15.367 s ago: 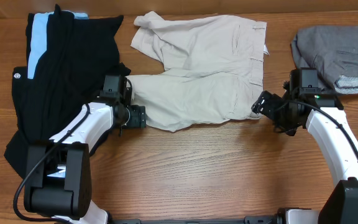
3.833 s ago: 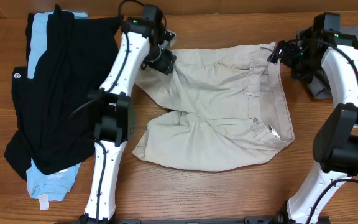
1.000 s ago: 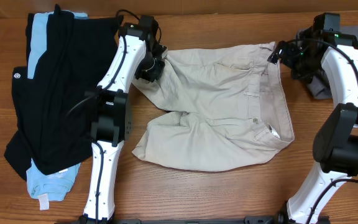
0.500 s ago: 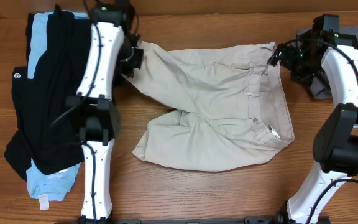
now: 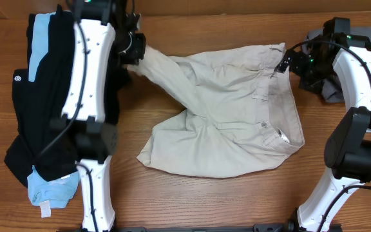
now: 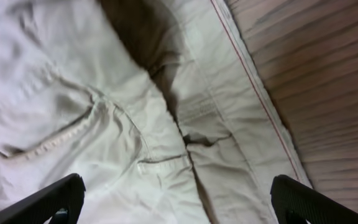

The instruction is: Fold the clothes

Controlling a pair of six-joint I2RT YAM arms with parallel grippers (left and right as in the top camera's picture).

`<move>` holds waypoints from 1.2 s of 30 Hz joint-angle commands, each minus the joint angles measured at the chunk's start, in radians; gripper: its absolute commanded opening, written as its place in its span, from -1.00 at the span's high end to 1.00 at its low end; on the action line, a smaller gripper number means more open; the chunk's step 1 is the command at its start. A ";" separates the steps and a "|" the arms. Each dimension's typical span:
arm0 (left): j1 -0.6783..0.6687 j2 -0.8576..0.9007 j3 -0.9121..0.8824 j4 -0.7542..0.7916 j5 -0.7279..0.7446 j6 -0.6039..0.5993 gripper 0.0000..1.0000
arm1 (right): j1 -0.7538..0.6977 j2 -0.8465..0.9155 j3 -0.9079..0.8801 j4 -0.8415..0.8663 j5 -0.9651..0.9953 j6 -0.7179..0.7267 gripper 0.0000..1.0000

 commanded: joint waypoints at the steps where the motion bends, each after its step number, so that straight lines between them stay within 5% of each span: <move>1: 0.000 -0.154 -0.035 -0.003 -0.064 -0.026 0.92 | -0.001 -0.065 0.018 -0.007 -0.071 -0.020 -0.96; 11: -0.014 -0.221 -0.432 0.000 -0.073 -0.023 0.92 | -0.001 -0.181 0.018 -0.021 -0.083 -0.021 -1.00; 18: -0.013 -0.220 -0.708 0.138 -0.079 -0.013 0.92 | 0.084 -0.119 0.018 0.098 -0.072 -0.074 -1.00; 26: -0.013 -0.221 -0.743 0.201 -0.079 -0.013 0.91 | 0.186 0.003 0.018 0.355 -0.013 -0.072 -0.99; 36: -0.013 -0.221 -0.743 0.223 -0.079 -0.013 0.91 | 0.220 0.147 0.018 0.458 -0.002 -0.076 -0.68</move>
